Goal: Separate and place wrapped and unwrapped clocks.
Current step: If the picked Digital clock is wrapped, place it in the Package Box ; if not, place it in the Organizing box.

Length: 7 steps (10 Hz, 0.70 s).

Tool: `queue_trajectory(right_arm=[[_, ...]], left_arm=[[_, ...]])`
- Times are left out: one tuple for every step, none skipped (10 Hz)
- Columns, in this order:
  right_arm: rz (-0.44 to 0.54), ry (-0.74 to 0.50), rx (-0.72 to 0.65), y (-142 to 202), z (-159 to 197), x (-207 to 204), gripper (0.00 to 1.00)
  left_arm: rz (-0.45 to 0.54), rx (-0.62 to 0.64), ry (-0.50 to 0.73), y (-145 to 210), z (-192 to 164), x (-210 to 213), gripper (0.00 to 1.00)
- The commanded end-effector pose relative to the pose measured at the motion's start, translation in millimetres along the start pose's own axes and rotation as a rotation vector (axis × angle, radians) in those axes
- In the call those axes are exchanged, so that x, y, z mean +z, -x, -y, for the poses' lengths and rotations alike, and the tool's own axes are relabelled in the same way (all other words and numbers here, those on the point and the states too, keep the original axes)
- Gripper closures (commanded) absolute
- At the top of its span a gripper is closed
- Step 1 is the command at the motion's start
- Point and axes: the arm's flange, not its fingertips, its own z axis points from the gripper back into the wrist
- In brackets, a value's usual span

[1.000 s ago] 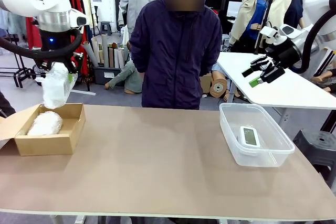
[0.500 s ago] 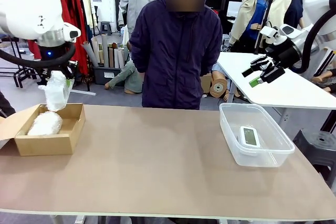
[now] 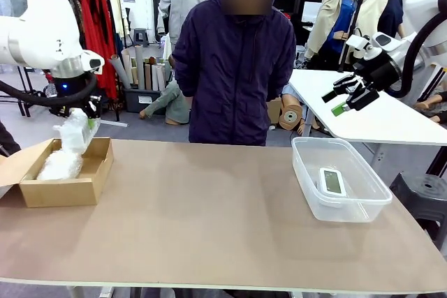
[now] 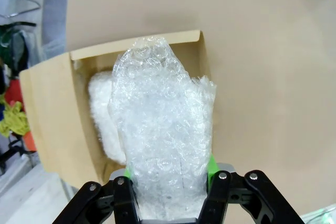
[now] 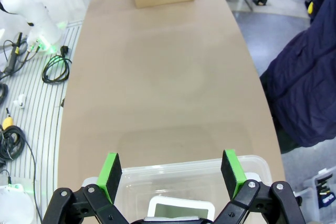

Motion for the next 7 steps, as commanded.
queue_trajectory(right_arm=[[-0.018, 0.011, 0.024, 1.2, -2.9, -1.2, 0.00], [-0.018, 0.011, 0.024, 1.2, -2.9, -1.2, 0.00], [-0.018, 0.011, 0.024, 1.2, -2.9, -1.2, 0.00], [-0.018, 0.011, 0.024, 1.2, -2.9, -1.2, 0.00], [-0.018, 0.011, 0.024, 1.2, -2.9, -1.2, 0.00], [-0.018, 0.011, 0.024, 1.2, -2.9, -1.2, 0.00], [-0.018, 0.011, 0.024, 1.2, -2.9, -1.2, 0.00]], left_arm=[[0.025, 0.004, 0.047, 2.7, 7.1, -13.0, 1.00], [0.050, 0.023, 0.051, 3.0, 10.9, -21.8, 1.00], [0.058, 0.027, 0.042, 2.6, 12.6, -29.3, 1.00], [0.054, 0.026, 0.039, 5.6, 15.2, -35.9, 1.00], [0.052, 0.041, 0.043, 8.3, 16.6, -39.1, 1.00], [0.057, 0.071, 0.037, 10.3, 18.6, -40.0, 1.00], [0.035, 0.012, 0.033, 1.7, 15.7, -38.6, 1.00]])
